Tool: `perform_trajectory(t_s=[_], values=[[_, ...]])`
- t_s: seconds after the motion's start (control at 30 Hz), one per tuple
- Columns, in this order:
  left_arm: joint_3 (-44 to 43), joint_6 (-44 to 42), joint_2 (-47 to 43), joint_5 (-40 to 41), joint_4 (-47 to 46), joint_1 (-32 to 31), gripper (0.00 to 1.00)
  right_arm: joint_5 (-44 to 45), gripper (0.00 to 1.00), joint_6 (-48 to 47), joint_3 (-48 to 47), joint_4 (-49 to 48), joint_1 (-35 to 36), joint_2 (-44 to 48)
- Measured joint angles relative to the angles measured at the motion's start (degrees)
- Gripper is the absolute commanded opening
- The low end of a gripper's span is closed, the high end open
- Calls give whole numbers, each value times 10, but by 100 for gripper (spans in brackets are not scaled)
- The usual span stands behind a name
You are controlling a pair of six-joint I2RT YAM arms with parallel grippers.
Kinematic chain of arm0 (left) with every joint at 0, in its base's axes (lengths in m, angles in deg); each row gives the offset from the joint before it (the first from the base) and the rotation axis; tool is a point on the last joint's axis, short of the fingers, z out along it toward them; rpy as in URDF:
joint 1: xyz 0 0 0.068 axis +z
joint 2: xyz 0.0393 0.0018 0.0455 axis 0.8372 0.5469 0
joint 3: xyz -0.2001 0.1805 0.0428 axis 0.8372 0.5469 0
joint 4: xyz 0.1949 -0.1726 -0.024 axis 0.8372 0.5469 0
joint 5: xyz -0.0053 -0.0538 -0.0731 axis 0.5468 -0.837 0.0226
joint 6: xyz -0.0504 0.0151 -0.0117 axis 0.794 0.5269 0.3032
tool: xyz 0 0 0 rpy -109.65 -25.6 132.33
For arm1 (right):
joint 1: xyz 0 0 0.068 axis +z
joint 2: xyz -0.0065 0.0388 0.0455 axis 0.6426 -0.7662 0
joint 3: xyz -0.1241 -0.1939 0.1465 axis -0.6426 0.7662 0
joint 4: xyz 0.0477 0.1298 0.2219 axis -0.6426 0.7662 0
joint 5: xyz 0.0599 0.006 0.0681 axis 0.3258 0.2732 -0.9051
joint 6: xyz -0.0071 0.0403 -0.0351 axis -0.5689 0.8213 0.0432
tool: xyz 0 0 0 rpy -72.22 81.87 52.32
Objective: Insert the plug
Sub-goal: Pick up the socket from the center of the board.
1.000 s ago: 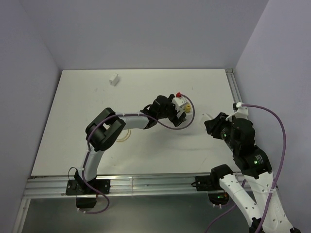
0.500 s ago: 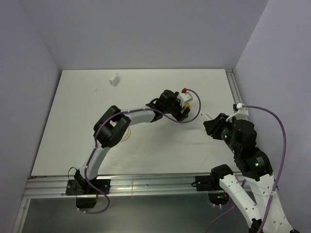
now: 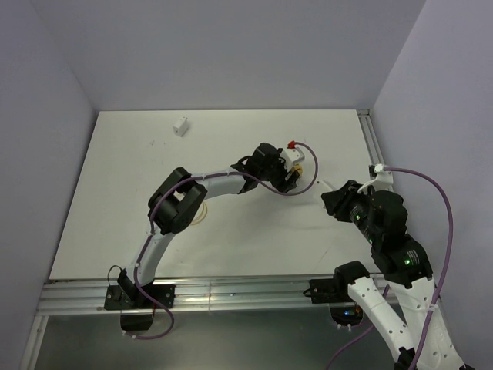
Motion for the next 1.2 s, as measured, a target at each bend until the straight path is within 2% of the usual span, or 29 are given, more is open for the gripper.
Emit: perform_trajectory(t_s=[0.23,0.83,0.9,1.0,1.03,1.1,1.13,1.2], values=[[18,5,-2,-23,-10,4,79,-1,0,0,6,-5,0,0],[40,30,-10,-44,-33,23,73,-16,0,0,10,-7,0,0],[40,31,-10,-47,-33,23,67,-17,0,0,10,-6,0,0],[40,31,-10,-49,-33,23,50,-18,0,0,10,-7,0,0],[40,30,-10,-50,-34,23,40,-18,0,0,10,-7,0,0],[40,30,-10,-52,-34,23,31,-17,0,0,10,-6,0,0],[40,30,-10,-53,-33,23,21,-17,0,-1,10,-6,0,-1],[40,31,-10,-56,-33,23,8,-15,0,-2,11,-6,0,-5]])
